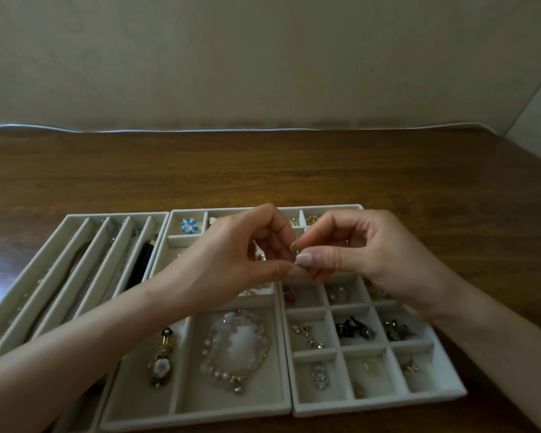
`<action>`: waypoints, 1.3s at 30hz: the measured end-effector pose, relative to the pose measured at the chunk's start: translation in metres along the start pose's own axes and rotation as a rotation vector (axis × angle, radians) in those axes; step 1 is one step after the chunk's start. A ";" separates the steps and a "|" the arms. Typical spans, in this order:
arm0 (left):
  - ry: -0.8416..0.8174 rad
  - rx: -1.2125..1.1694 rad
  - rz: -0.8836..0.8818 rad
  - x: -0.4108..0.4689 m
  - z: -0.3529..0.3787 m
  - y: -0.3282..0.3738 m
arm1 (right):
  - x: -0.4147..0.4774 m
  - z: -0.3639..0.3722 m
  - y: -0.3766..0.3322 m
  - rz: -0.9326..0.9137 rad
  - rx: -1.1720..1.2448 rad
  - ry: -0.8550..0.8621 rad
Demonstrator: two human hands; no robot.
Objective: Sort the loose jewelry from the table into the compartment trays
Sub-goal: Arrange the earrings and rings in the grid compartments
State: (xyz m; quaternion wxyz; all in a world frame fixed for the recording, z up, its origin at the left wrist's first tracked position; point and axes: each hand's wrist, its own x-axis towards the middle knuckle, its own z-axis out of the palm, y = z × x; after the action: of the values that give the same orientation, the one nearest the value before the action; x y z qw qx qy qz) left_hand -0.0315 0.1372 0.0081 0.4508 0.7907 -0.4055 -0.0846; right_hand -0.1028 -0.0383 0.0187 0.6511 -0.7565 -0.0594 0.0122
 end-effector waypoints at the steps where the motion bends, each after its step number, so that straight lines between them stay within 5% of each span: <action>1: 0.001 0.029 0.003 0.000 0.000 0.000 | -0.001 0.001 -0.001 0.004 0.005 -0.007; 7: -0.050 0.071 0.019 0.000 0.000 0.000 | -0.002 0.005 0.003 -0.050 -0.173 0.047; 18: -0.089 -0.213 -0.122 0.001 -0.003 0.001 | -0.003 0.008 0.013 -0.376 -0.658 0.138; 39: -0.079 -0.294 -0.101 0.001 -0.003 0.001 | -0.005 0.004 0.003 -0.298 -0.356 0.036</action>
State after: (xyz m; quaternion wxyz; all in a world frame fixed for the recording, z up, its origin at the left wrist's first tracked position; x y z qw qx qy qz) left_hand -0.0305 0.1380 0.0109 0.5404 0.7317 -0.3659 -0.1967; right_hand -0.1084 -0.0350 0.0145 0.5032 -0.8423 -0.1601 -0.1080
